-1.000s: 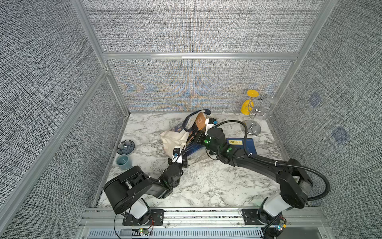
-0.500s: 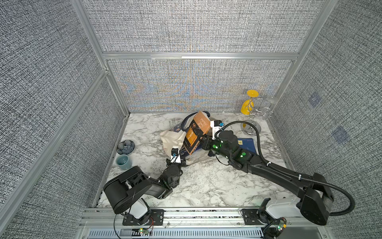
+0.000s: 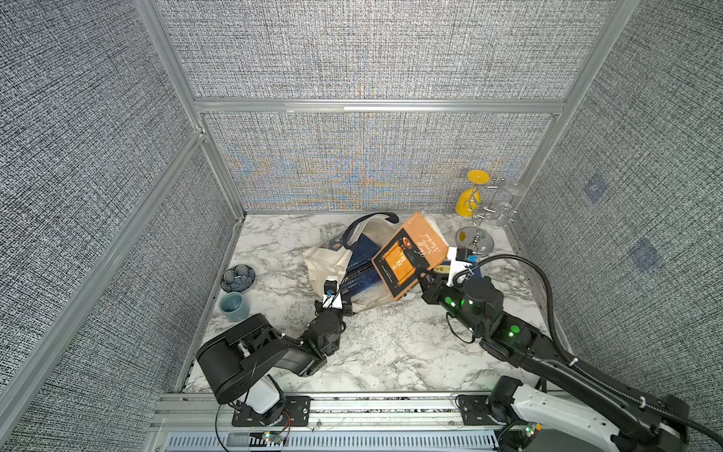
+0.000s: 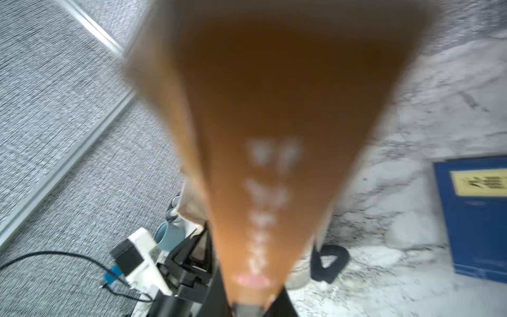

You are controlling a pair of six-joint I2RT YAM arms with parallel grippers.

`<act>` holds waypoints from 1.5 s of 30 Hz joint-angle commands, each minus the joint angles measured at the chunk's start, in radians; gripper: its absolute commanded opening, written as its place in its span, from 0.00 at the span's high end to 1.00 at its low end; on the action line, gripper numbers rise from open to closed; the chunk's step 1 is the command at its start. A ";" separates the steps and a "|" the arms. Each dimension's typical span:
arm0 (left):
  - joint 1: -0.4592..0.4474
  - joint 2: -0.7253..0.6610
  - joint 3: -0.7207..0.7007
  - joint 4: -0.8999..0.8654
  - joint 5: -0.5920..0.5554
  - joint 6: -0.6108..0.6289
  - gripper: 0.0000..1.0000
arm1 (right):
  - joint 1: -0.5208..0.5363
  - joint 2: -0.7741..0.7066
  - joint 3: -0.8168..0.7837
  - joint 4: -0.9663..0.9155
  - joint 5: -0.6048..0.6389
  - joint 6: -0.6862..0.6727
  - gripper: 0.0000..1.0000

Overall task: Take out the books from the canvas bag
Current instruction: Place the book at the center of the board.

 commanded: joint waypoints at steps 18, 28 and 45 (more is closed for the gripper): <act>-0.004 -0.003 0.012 0.040 0.012 -0.006 1.00 | 0.012 -0.445 -0.377 -0.468 0.470 0.711 1.00; -0.004 -0.010 0.011 0.041 0.006 0.008 1.00 | 0.028 -0.472 -0.372 -0.530 0.472 0.733 1.00; -0.010 -0.028 0.005 0.041 0.012 0.000 1.00 | 0.031 -0.421 -0.487 -0.537 0.317 1.022 1.00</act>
